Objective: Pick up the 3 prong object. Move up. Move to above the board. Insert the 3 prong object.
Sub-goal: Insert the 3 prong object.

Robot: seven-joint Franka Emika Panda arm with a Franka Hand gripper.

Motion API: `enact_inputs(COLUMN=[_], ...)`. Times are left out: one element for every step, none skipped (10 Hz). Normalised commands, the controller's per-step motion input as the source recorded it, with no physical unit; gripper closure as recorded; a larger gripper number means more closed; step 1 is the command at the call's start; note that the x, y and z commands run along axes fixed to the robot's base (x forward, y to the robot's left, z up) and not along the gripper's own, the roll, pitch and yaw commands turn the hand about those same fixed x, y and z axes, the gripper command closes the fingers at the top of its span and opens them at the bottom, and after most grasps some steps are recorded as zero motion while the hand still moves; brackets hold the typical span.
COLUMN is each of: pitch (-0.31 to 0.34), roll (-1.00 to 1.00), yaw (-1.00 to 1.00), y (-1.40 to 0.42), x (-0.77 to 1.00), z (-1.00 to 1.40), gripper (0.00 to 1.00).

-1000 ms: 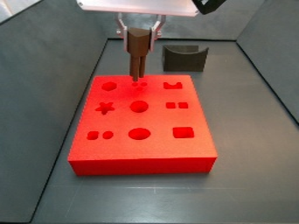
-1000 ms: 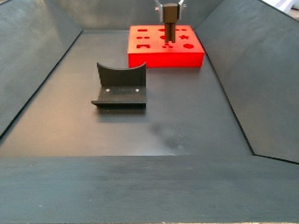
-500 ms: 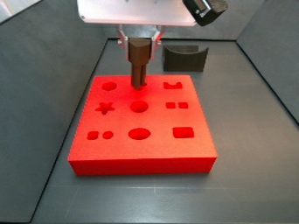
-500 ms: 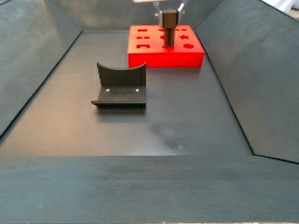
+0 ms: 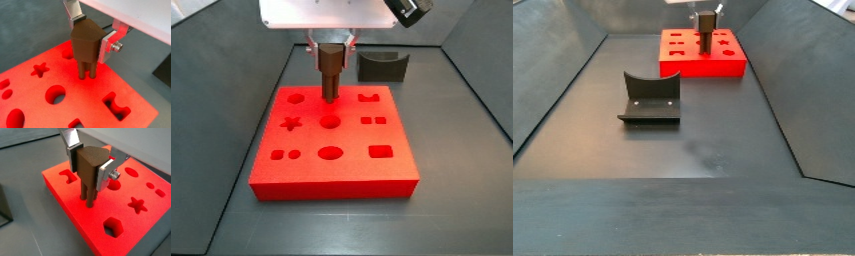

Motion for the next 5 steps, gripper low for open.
enact_inputs(pitch=[-0.116,-0.119,-0.127,-0.134,-0.146], roll=[0.0,0.0,-0.01,0.0,0.0], yaw=[0.54,0.27,0.14,0.01,0.0], y=[0.0,0.0,-0.11,-0.15,-0.08], x=[0.0,0.0,0.04,0.09,0.0], z=[-0.49,-0.47,-0.44,-0.47,-0.44], gripper=[1.0,1.0,1.0,1.0,1.0])
